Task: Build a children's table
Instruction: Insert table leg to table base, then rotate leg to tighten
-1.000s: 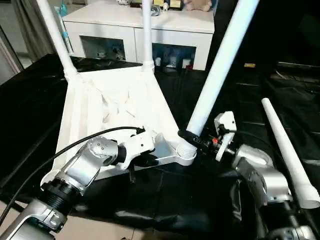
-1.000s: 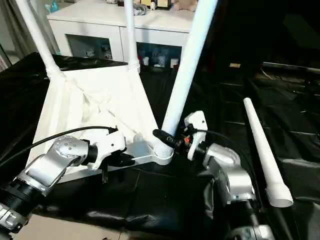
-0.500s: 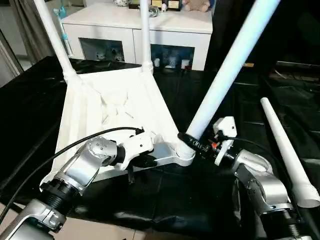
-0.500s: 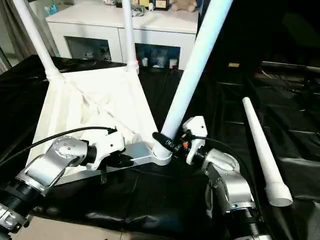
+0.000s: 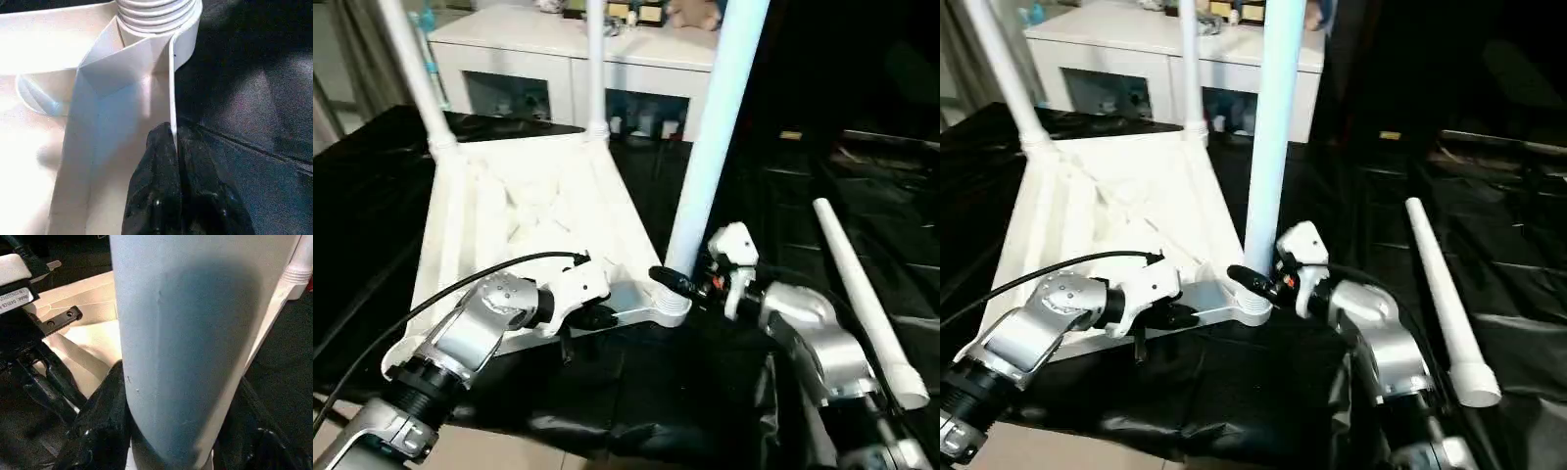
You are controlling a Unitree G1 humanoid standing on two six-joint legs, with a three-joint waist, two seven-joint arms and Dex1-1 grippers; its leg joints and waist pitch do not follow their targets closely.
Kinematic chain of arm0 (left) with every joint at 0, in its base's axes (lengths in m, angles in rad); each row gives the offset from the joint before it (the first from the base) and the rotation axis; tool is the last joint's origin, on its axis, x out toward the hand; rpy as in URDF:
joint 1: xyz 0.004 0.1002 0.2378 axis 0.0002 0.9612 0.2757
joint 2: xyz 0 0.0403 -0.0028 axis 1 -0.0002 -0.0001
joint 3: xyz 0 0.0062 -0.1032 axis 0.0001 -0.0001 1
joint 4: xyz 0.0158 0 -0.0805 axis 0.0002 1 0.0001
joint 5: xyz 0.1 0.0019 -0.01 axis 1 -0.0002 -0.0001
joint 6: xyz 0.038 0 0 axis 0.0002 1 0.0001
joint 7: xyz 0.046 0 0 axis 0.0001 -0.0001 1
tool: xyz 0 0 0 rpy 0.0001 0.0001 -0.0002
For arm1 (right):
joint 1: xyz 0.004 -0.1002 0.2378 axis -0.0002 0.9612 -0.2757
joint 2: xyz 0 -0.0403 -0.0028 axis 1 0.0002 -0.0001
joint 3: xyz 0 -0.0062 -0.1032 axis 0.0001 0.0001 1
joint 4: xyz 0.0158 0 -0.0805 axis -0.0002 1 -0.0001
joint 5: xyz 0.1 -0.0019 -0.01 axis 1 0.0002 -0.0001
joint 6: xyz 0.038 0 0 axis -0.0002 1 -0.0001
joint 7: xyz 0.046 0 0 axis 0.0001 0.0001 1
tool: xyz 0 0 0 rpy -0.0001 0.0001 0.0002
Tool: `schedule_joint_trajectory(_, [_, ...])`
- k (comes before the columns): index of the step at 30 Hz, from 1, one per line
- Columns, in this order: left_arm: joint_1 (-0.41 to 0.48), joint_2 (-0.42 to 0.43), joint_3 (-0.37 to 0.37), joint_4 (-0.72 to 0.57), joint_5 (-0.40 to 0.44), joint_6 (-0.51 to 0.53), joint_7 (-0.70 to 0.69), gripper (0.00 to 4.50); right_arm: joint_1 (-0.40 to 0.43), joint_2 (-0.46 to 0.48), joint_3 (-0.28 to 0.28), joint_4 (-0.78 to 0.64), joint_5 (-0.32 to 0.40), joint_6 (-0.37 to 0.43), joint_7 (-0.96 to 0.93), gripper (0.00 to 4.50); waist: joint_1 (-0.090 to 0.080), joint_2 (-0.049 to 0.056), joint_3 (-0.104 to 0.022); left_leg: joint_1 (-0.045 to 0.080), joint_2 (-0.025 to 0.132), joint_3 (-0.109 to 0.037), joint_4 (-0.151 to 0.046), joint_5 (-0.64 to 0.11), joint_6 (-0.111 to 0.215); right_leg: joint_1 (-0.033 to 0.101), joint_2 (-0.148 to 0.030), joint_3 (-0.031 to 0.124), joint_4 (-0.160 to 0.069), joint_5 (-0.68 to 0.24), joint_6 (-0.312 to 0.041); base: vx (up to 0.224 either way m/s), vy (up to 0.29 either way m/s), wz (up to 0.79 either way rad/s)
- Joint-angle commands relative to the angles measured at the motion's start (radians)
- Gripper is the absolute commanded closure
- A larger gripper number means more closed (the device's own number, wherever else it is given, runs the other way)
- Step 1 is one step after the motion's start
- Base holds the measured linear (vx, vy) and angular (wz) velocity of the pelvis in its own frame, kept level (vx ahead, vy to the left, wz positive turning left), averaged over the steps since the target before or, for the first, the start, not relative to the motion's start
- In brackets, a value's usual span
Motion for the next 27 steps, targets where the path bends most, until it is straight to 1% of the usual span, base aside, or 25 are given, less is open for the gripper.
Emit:
schedule_joint_trajectory(1, [0.012, 0.009, 0.001, -0.003, 0.026, 0.011, 0.013, 4.5, 0.016, -0.008, 0.047, 0.13, -0.038, 0.085, 0.001, 2.66, -0.003, 0.003, -0.017, 0.007, 0.05, -0.027, -0.087, -0.402, -0.033, 0.005, -0.079, 0.056, -0.104, -0.372, -0.127, 0.0, 0.0, 0.0])
schedule_joint_trajectory(3, [0.012, 0.014, -0.004, -0.005, 0.026, 0.015, 0.001, 4.5, 0.01, -0.01, 0.047, 0.143, -0.041, 0.085, 0.004, 2.66, -0.005, 0.004, -0.017, 0.007, 0.049, -0.026, -0.087, -0.401, -0.034, 0.004, -0.079, 0.056, -0.105, -0.372, -0.128, 0.0, 0.0, 0.0])
schedule_joint_trajectory(5, [0.013, 0.022, -0.011, -0.01, 0.026, 0.023, -0.018, 4.5, 0.006, -0.016, 0.048, 0.159, -0.045, 0.103, 0.016, 2.66, -0.007, 0.003, -0.016, 0.008, 0.049, -0.026, -0.087, -0.405, -0.035, 0.004, -0.079, 0.056, -0.106, -0.38, -0.126, 0.0, 0.0, 0.0])
schedule_joint_trajectory(6, [0.014, 0.025, -0.012, -0.011, 0.025, 0.023, -0.023, 4.5, 0.008, -0.021, 0.054, 0.167, -0.053, 0.106, 0.021, 2.66, -0.009, 0.007, -0.016, 0.008, 0.049, -0.027, -0.088, -0.41, -0.036, 0.004, -0.079, 0.056, -0.106, -0.383, -0.126, 0.0, 0.0, 0.0])
schedule_joint_trajectory(7, [0.014, 0.026, -0.012, -0.01, 0.025, 0.023, -0.023, 4.5, 0.008, -0.022, 0.056, 0.169, -0.055, 0.106, 0.021, 2.66, -0.01, 0.005, -0.017, 0.008, 0.05, -0.027, -0.087, -0.411, -0.036, 0.004, -0.079, 0.056, -0.107, -0.383, -0.126, 0.0, 0.0, 0.0])
schedule_joint_trajectory(8, [0.011, 0.025, -0.011, -0.005, 0.027, 0.021, -0.024, 4.5, 0.012, -0.025, 0.059, 0.181, -0.064, 0.104, 0.02, 2.66, -0.01, 0.007, -0.017, 0.007, 0.049, -0.028, -0.087, -0.411, -0.037, 0.005, -0.079, 0.056, -0.107, -0.382, -0.127, 0.0, 0.0, 0.0])
schedule_joint_trajectory(9, [0.007, 0.021, -0.01, -0.003, 0.023, 0.03, -0.027, 4.5, 0.011, -0.023, 0.056, 0.186, -0.062, 0.103, 0.017, 2.66, -0.01, 0.007, -0.018, 0.009, 0.05, -0.027, -0.087, -0.41, -0.038, 0.004, -0.078, 0.057, -0.107, -0.371, -0.129, 0.0, 0.0, 0.0])
schedule_joint_trajectory(10, [0.006, 0.02, -0.009, -0.003, 0.019, 0.036, -0.029, 4.5, 0.01, -0.022, 0.056, 0.187, -0.06, 0.103, 0.015, 2.66, -0.011, 0.009, -0.018, 0.01, 0.05, -0.027, -0.087, -0.411, -0.039, 0.003, -0.077, 0.057, -0.105, -0.356, -0.134, 0.0, 0.0, 0.0])
schedule_joint_trajectory(12, [0.003, 0.017, -0.009, -0.004, 0.018, 0.04, -0.029, 4.5, 0.007, -0.02, 0.054, 0.188, -0.057, 0.102, 0.012, 2.66, -0.012, 0.009, -0.017, 0.011, 0.05, -0.026, -0.087, -0.417, -0.04, 0.003, -0.076, 0.057, -0.105, -0.348, -0.14, 0.0, 0.0, 0.0])
schedule_joint_trajectory(13, [-0.002, 0.012, -0.009, 0.0, 0.019, 0.043, -0.026, 4.06, 0.004, -0.016, 0.051, 0.187, -0.053, 0.103, 0.008, 2.66, -0.012, 0.013, -0.016, 0.012, 0.049, -0.026, -0.087, -0.43, -0.042, 0.002, -0.076, 0.056, -0.106, -0.362, -0.141, 0.0, 0.0, 0.0])
schedule_joint_trajectory(14, [-0.003, 0.011, -0.009, 0.001, 0.019, 0.044, -0.026, 3.95, 0.004, -0.016, 0.051, 0.186, -0.052, 0.103, 0.008, 2.66, -0.014, 0.011, -0.016, 0.012, 0.049, -0.026, -0.087, -0.436, -0.043, 0.002, -0.076, 0.056, -0.107, -0.37, -0.14, 0.0, 0.0, 0.0])
schedule_joint_trajectory(15, [-0.005, 0.01, -0.012, 0.003, 0.021, 0.046, -0.027, 3.95, 0.001, -0.013, 0.049, 0.186, -0.05, 0.103, 0.006, 2.66, -0.013, 0.011, -0.015, 0.014, 0.049, -0.028, -0.088, -0.447, -0.045, 0.0, -0.077, 0.056, -0.11, -0.389, -0.137, 0.0, 0.0, 0.0])
schedule_joint_trajectory(17, [-0.01, 0.012, -0.021, 0.01, 0.038, 0.049, -0.019, 3.89, -0.002, -0.008, 0.047, 0.184, -0.049, 0.105, 0.003, 2.66, -0.015, 0.016, -0.014, 0.014, 0.05, -0.03, -0.09, -0.462, -0.048, -0.001, -0.077, 0.056, -0.111, -0.405, -0.13, 0.0, 0.0, 0.0])
schedule_joint_trajectory(18, [-0.011, 0.012, -0.023, 0.013, 0.047, 0.049, -0.012, 3.75, -0.003, -0.007, 0.047, 0.183, -0.049, 0.106, 0.003, 2.66, -0.015, 0.013, -0.014, 0.014, 0.05, -0.03, -0.09, -0.467, -0.049, -0.001, -0.077, 0.056, -0.112, -0.413, -0.124, 0.0, 0.0, 0.0])
schedule_joint_trajectory(19, [-0.012, 0.012, -0.023, 0.016, 0.048, 0.05, -0.01, 3.75, -0.003, -0.007, 0.047, 0.183, -0.048, 0.106, 0.003, 2.66, -0.015, 0.013, -0.014, 0.014, 0.05, -0.031, -0.09, -0.469, -0.049, -0.002, -0.078, 0.056, -0.113, -0.422, -0.12, 0.0, 0.0, 0.0])
schedule_joint_trajectory(20, [-0.014, 0.011, -0.022, 0.021, 0.051, 0.052, -0.006, 3.75, -0.004, -0.006, 0.046, 0.183, -0.048, 0.106, 0.003, 2.66, -0.014, 0.016, -0.014, 0.014, 0.05, -0.031, -0.09, -0.469, -0.049, -0.002, -0.078, 0.056, -0.113, -0.421, -0.12, 0.0, 0.0, 0.0])
schedule_joint_trajectory(21, [-0.017, 0.013, -0.022, 0.027, 0.055, 0.055, -0.003, 3.66, -0.005, -0.005, 0.045, 0.182, -0.047, 0.106, 0.002, 2.66, -0.014, 0.016, -0.013, 0.015, 0.05, -0.031, -0.09, -0.472, -0.048, -0.004, -0.079, 0.057, -0.115, -0.43, -0.121, 0.0, 0.0, 0.0])
schedule_joint_trajectory(23, [-0.02, 0.016, -0.02, 0.031, 0.054, 0.063, -0.008, 3.62, -0.006, -0.003, 0.043, 0.183, -0.045, 0.103, -0.001, 2.66, -0.013, 0.017, -0.013, 0.015, 0.049, -0.031, -0.089, -0.471, -0.047, -0.004, -0.079, 0.057, -0.116, -0.434, -0.121, 0.0, 0.0, 0.0])
schedule_joint_trajectory(24, [-0.021, 0.017, -0.018, 0.032, 0.053, 0.065, -0.01, 3.62, -0.006, -0.002, 0.042, 0.184, -0.045, 0.102, -0.002, 2.66, -0.014, 0.016, -0.012, 0.013, 0.049, -0.031, -0.09, -0.469, -0.045, -0.003, -0.079, 0.057, -0.116, -0.438, -0.12, 0.0, 0.0, 0.0])
schedule_joint_trajectory(25, [-0.021, 0.017, -0.017, 0.032, 0.053, 0.065, -0.009, 3.84, -0.006, -0.002, 0.042, 0.185, -0.045, 0.102, -0.002, 2.66, -0.014, 0.017, -0.012, 0.013, 0.049, -0.031, -0.09, -0.466, -0.045, -0.003, -0.079, 0.057, -0.117, -0.438, -0.119, 0.0, 0.0, 0.0])
schedule_joint_trajectory(26, [-0.024, 0.01, -0.004, 0.038, 0.049, 0.058, 0.002, 3.95, -0.006, -0.001, 0.04, 0.187, -0.043, 0.1, -0.004, 2.66, -0.014, 0.02, -0.012, 0.012, 0.049, -0.032, -0.091, -0.465, -0.045, -0.002, -0.08, 0.057, -0.116, -0.437, -0.12, 0.0, 0.0, 0.0])
schedule_joint_trajectory(27, [-0.025, 0.004, 0.003, 0.041, 0.047, 0.051, 0.008, 4.02, -0.006, 0.0, 0.039, 0.187, -0.043, 0.099, -0.004, 2.66, -0.014, 0.019, -0.013, 0.013, 0.05, -0.032, -0.091, -0.463, -0.045, -0.003, -0.079, 0.056, -0.116, -0.428, -0.121, 0.0, 0.0, 0.0])
